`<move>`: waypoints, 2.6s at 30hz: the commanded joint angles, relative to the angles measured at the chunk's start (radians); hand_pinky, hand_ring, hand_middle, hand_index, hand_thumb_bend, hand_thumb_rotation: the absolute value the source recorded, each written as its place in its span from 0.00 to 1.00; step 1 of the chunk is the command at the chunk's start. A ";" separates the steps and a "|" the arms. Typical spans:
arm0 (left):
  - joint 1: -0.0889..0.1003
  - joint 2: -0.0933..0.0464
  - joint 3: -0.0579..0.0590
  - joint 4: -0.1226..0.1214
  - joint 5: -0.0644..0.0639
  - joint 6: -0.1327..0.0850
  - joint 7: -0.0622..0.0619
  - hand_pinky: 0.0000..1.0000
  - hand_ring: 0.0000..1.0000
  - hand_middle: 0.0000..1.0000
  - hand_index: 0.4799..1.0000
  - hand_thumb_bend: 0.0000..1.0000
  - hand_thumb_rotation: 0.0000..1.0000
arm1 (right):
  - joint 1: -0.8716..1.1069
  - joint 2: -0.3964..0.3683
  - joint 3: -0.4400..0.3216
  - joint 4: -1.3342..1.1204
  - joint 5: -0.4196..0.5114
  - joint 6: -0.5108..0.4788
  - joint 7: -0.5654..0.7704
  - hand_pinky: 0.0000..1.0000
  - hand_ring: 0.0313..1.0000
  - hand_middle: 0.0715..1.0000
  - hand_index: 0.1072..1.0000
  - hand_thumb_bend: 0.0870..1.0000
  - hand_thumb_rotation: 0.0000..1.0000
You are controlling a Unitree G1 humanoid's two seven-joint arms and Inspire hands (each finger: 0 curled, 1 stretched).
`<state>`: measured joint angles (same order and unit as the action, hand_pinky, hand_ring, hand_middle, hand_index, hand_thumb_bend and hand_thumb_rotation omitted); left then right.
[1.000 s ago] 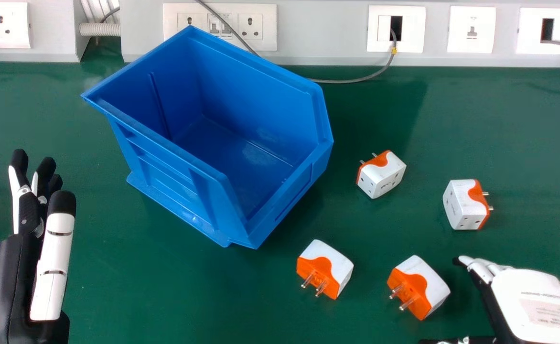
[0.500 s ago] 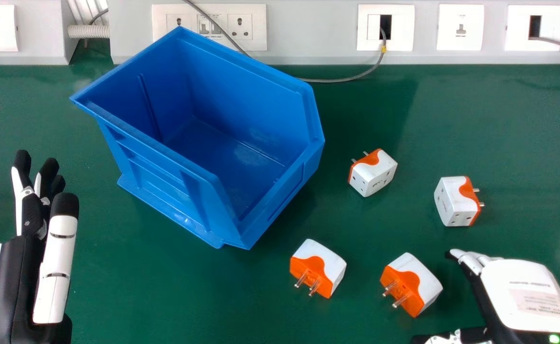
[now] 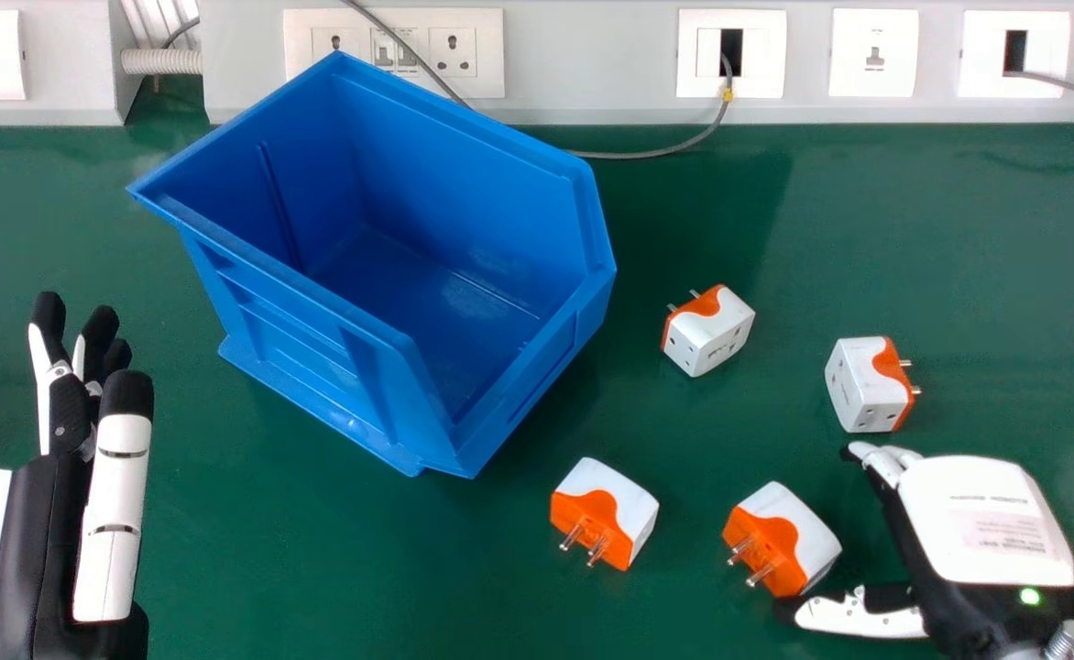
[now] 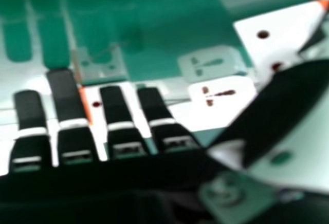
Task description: Pick all objects and put in blue box
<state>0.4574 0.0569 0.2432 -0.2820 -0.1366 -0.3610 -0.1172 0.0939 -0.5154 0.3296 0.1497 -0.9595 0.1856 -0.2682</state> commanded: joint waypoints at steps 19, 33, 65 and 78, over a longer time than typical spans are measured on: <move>-0.002 0.011 0.003 -0.013 0.008 -0.016 0.006 1.00 1.00 1.00 1.00 0.54 0.93 | 0.010 0.009 0.098 -0.025 -0.031 -0.051 0.040 0.76 0.82 0.84 0.83 0.79 0.77; -0.008 0.012 -0.001 -0.026 0.009 0.006 0.011 1.00 1.00 1.00 1.00 0.54 0.93 | 0.044 -0.016 0.144 -0.075 -0.034 -0.075 0.062 0.77 0.83 0.84 0.85 0.79 0.80; 0.013 -0.001 -0.007 -0.026 -0.002 -0.002 0.007 1.00 1.00 1.00 1.00 0.55 0.92 | -0.223 0.105 0.227 0.125 -0.092 -0.006 0.162 0.82 0.86 0.87 0.88 0.74 0.78; -0.002 0.029 0.020 -0.028 -0.038 0.001 -0.022 1.00 1.00 1.00 1.00 0.54 0.92 | -0.322 0.152 0.120 0.284 0.152 -0.134 0.130 0.64 0.68 0.72 0.73 0.56 0.70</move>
<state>0.4588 0.0717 0.2555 -0.2905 -0.1605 -0.3484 -0.1313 -0.2519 -0.4013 0.4178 0.4148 -0.8448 0.1118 -0.1637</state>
